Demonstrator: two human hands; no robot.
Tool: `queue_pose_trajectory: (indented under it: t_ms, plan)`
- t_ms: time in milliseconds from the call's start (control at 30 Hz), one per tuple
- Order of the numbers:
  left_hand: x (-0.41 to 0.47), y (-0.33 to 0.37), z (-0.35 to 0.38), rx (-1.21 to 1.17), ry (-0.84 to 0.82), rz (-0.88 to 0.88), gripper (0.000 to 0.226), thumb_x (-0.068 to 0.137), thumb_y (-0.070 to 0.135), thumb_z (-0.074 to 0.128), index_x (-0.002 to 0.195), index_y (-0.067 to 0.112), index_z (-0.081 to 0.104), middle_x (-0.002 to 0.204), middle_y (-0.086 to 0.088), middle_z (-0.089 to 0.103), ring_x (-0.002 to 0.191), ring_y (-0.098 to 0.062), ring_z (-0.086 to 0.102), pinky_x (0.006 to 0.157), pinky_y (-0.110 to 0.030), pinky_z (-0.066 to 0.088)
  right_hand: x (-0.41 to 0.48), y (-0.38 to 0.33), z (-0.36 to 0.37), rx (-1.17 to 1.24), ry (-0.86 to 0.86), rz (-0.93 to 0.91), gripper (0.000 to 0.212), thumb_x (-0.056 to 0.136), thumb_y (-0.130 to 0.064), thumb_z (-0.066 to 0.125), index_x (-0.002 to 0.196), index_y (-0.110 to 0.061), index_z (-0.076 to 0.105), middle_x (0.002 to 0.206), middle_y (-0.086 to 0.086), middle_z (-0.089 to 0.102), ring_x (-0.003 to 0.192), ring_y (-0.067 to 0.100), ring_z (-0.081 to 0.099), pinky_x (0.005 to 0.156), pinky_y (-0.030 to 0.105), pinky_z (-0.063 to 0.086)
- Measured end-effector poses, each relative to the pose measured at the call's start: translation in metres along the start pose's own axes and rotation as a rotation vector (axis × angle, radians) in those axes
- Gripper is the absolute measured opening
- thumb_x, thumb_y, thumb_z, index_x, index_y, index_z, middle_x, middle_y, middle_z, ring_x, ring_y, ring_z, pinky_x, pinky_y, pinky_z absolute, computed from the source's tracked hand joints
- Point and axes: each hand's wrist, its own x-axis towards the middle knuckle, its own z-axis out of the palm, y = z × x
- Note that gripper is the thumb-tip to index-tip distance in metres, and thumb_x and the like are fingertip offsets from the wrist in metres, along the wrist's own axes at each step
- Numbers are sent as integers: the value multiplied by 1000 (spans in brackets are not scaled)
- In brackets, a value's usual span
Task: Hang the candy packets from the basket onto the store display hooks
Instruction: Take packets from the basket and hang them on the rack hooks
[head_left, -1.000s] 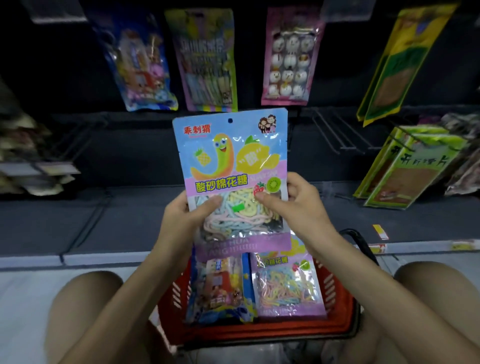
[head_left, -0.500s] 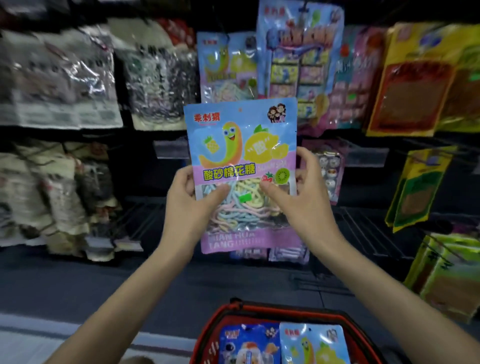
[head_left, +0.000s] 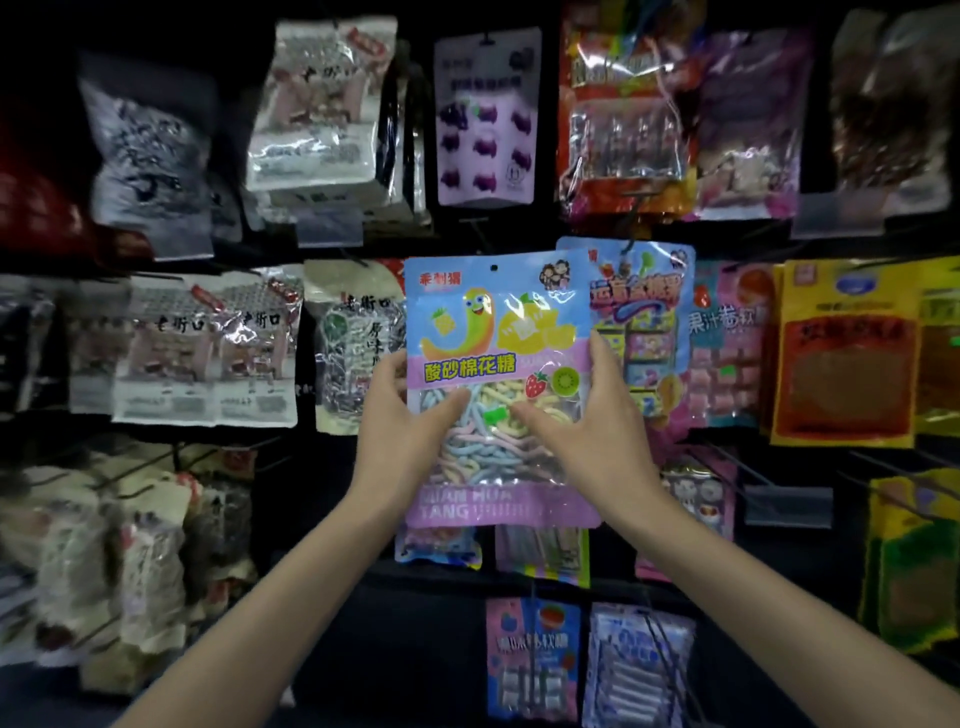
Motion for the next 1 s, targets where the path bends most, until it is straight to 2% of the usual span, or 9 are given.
queue_pose_trajectory:
  t_ms: [167, 333, 400, 500, 600, 733, 867, 933, 1000]
  plan:
    - [29, 1, 0, -35, -5, 20, 32, 94, 11, 75, 103, 37, 59, 84, 19, 76, 69, -2, 75, 54, -19, 57, 33, -5, 13, 8, -2, 20, 114, 84, -49, 83, 167, -32, 7, 173, -14, 17, 158, 14, 22, 126, 46, 28]
    - [51, -1, 0, -61, 17, -5, 25, 98, 13, 72, 116, 28, 64, 99, 8, 77, 71, -18, 79, 54, -29, 60, 58, -13, 22, -30, 11, 34, 113, 83, -51, 83, 167, -30, 11, 171, -8, 23, 157, 18, 24, 122, 40, 27]
    - [57, -2, 0, -65, 6, -19, 30, 98, 15, 72, 122, 30, 62, 108, 8, 75, 75, -22, 80, 58, -35, 63, 63, -15, 24, -32, 10, 44, 112, 83, -51, 84, 167, -30, 12, 170, -7, 25, 156, 20, 26, 122, 43, 29]
    - [64, -4, 0, -50, 0, 8, 32, 96, 15, 74, 115, 39, 64, 115, 8, 75, 82, -22, 80, 69, -44, 66, 65, -16, 26, -24, 19, 43, 110, 84, -48, 84, 166, -29, 14, 169, -9, 28, 155, 19, 29, 119, 40, 31]
    - [67, -3, -1, -39, -13, 31, 32, 97, 16, 73, 112, 41, 63, 112, 5, 76, 76, -21, 80, 61, -38, 65, 64, -16, 27, 11, 45, 33, 105, 85, -44, 84, 165, -29, 19, 166, -12, 32, 152, 15, 33, 110, 31, 32]
    - [69, -3, 0, -50, -31, 30, 34, 98, 15, 72, 107, 45, 61, 115, 6, 74, 72, -21, 79, 55, -32, 63, 64, -14, 28, 21, 61, 49, 109, 83, -48, 84, 166, -30, 16, 169, -12, 28, 155, 16, 28, 120, 40, 30]
    - [70, -8, -2, -51, -25, -39, 48, 96, 18, 74, 138, 35, 57, 131, 1, 68, 73, -23, 80, 57, -37, 64, 64, -13, 29, 30, 32, 64, 111, 84, -45, 85, 167, -28, 13, 169, -7, 27, 155, 18, 28, 120, 42, 31]
    - [70, -10, -3, -49, -32, -18, 36, 96, 15, 74, 119, 41, 63, 119, 7, 72, 73, -21, 80, 58, -39, 65, 62, -11, 30, 42, 23, 62, 112, 84, -45, 84, 167, -28, 11, 170, -8, 25, 156, 18, 26, 120, 41, 30]
    - [68, -10, -3, -43, -39, 26, 40, 97, 14, 73, 103, 50, 59, 105, 16, 73, 72, -19, 79, 58, -37, 64, 60, -10, 31, 54, 33, 54, 109, 85, -44, 84, 166, -31, 12, 169, -11, 27, 153, 16, 29, 116, 38, 32]
